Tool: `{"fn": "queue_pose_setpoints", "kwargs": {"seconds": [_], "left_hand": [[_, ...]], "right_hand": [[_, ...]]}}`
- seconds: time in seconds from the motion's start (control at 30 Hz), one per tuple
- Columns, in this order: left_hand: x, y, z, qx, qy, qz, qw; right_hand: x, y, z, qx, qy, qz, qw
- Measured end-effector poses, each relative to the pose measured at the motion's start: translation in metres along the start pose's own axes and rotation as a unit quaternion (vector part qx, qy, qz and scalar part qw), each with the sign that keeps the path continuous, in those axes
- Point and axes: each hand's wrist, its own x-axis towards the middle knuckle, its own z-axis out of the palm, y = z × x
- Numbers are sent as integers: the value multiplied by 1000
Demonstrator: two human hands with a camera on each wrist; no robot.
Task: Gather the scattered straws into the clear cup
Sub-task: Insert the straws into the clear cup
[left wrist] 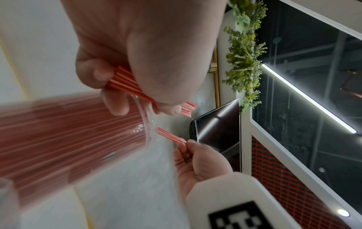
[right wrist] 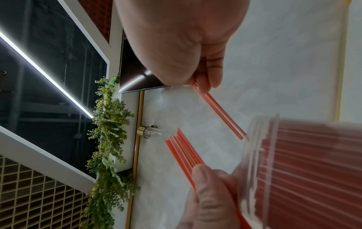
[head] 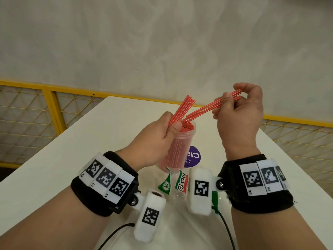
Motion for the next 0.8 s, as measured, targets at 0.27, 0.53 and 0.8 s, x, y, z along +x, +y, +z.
{"fn": "queue_pose_setpoints", "kwargs": {"seconds": [0.27,0.53,0.8], "left_hand": [[2,-5,-1,8,26,18,999],[3,-5,-1,-17,27,5,999],[4,-5,0,-20,33,-2,999]], "right_hand": [[-5,2,6,7,-28,-8,1000],[-7,7,9,-16,-50,-14,999],[-9,6,9,1,-60,-42,997]]}}
